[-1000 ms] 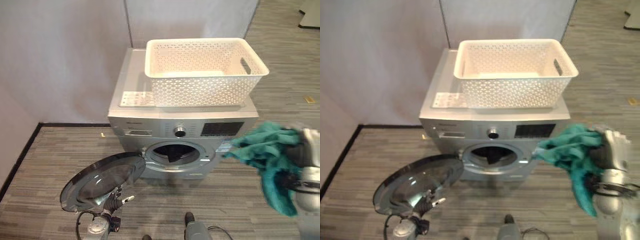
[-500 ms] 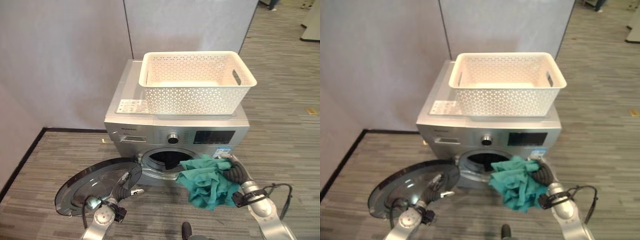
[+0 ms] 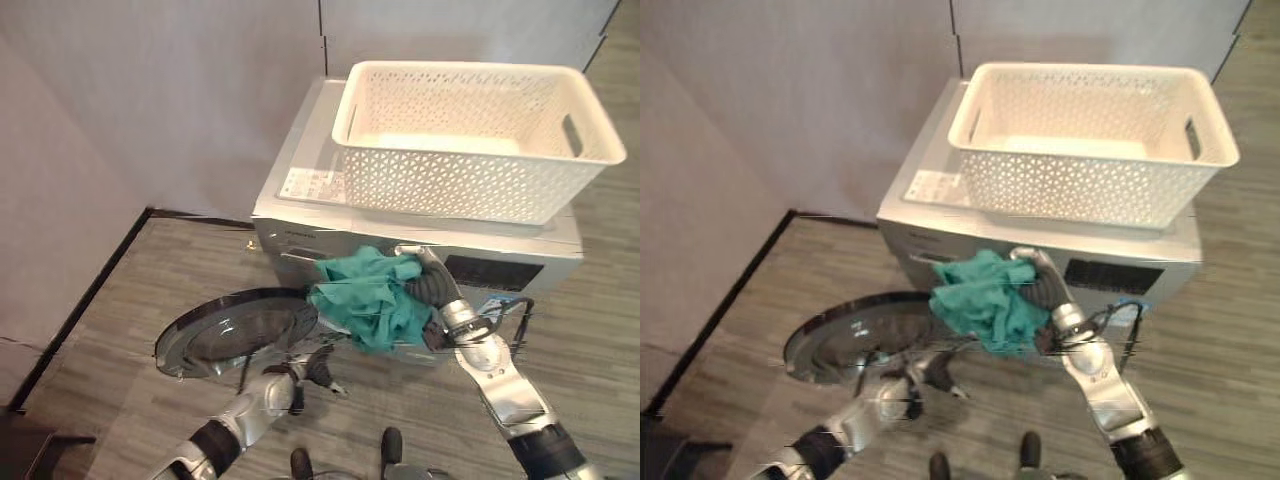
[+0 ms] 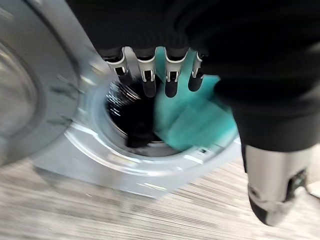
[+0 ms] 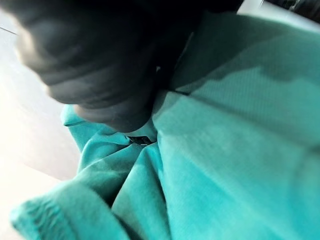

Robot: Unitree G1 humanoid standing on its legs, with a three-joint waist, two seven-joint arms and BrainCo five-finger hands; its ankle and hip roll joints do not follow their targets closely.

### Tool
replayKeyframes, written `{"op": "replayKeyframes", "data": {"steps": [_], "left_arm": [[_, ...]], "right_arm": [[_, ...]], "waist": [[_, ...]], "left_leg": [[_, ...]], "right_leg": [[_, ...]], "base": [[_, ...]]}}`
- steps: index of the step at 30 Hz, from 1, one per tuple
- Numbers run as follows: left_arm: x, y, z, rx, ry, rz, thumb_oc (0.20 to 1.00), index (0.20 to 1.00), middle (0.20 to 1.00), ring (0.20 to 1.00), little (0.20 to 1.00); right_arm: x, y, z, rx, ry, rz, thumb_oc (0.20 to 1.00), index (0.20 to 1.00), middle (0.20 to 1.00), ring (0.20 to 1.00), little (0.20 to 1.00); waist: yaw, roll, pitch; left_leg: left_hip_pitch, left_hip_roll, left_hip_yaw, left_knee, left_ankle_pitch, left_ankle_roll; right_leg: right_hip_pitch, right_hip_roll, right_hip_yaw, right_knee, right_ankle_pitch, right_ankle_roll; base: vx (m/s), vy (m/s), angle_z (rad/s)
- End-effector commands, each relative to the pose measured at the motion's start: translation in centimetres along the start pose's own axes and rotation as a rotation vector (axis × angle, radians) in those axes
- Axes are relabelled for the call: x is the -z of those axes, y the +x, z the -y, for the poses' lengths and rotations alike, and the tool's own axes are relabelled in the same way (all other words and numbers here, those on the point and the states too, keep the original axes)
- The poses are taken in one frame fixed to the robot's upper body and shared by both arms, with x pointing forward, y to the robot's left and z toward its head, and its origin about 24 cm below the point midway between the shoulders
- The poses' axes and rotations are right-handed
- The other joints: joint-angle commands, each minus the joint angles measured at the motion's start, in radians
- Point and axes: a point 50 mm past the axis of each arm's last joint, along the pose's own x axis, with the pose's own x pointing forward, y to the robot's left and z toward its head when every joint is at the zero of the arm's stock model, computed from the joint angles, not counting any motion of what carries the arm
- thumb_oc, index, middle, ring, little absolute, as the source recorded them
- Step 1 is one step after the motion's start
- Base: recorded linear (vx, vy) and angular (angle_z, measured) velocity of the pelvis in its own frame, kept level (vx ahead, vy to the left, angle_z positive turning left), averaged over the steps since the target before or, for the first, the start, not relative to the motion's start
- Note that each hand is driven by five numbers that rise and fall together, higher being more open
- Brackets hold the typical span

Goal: Grab the laundry basket,head to the washer,open it,put in the laundry and shut it.

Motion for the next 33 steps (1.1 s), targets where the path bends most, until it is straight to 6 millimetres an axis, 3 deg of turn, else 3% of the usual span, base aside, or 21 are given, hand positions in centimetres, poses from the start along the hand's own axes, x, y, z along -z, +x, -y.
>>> {"op": "replayKeyframes", "data": {"steps": [1,6,11,18,25,31,33], "left_arm": [[0.2,1.1,-3.5,-0.106,0.034,0.009,1.000,1.000,1.000,1.000,1.000],[-1.5,2.1,-5.8,-0.268,0.084,0.056,1.000,1.000,1.000,1.000,1.000],[-0.8,1.9,-6.5,-0.309,0.128,0.019,1.000,1.000,1.000,1.000,1.000],[2.9,-1.2,-5.3,-0.297,0.040,-0.096,1.000,1.000,1.000,1.000,1.000],[4.0,-3.7,-4.5,-0.306,-0.079,-0.120,1.000,1.000,1.000,1.000,1.000],[3.2,-2.9,-4.9,-0.323,-0.062,-0.088,1.000,1.000,1.000,1.000,1.000],[1.6,-1.6,-5.6,-0.325,-0.058,-0.034,1.000,1.000,1.000,1.000,1.000]], "right_arm": [[-3.4,1.1,1.6,0.128,0.080,0.179,0.200,0.200,0.200,0.200,0.200],[-2.9,0.5,1.7,0.179,0.185,0.162,0.200,0.200,0.200,0.200,0.200],[-2.2,-0.3,2.0,0.195,0.202,0.127,0.200,0.200,0.200,0.200,0.200],[-1.7,-0.8,2.4,0.199,0.197,0.101,0.200,0.200,0.200,0.200,0.200],[-1.6,-1.0,2.3,0.189,0.227,0.095,0.200,0.200,0.200,0.200,0.200],[-2.1,-1.1,1.0,0.133,0.336,0.120,0.200,0.200,0.200,0.200,0.200],[-2.4,-0.9,-0.1,0.090,0.428,0.123,0.200,0.200,0.200,0.200,0.200]], "waist": [[-0.018,-0.061,0.020],[-0.024,-0.069,0.020],[-0.030,-0.082,0.016],[-0.009,-0.091,0.007],[0.007,-0.099,0.002],[0.004,-0.108,-0.001],[-0.005,-0.112,-0.002]], "left_leg": [[-0.009,0.012,-0.053,0.004,-0.108,-0.016],[-0.016,0.018,-0.058,0.004,-0.102,-0.021],[-0.013,0.031,-0.053,0.004,-0.105,-0.026],[-0.003,0.046,-0.046,0.004,-0.108,-0.031],[0.002,0.059,-0.051,0.004,-0.105,-0.037],[0.001,0.068,-0.054,0.004,-0.102,-0.046],[-0.004,0.074,-0.056,0.004,-0.099,-0.050]], "right_leg": [[0.051,-0.124,0.023,0.010,-0.104,0.097],[0.053,-0.119,0.014,0.007,-0.101,0.093],[0.054,-0.106,0.016,0.004,-0.106,0.092],[0.054,-0.087,0.023,0.001,-0.115,0.087],[0.062,-0.070,0.019,0.001,-0.127,0.081],[0.065,-0.058,0.018,0.001,-0.134,0.076],[0.059,-0.053,0.018,0.001,-0.135,0.073]], "base": [[0.00,0.000,0.00],[-0.01,-0.039,0.11],[-0.01,-0.047,0.02],[0.00,-0.037,-0.02],[0.01,-0.044,0.00],[0.00,-0.044,0.00],[-0.02,-0.038,0.02]]}}
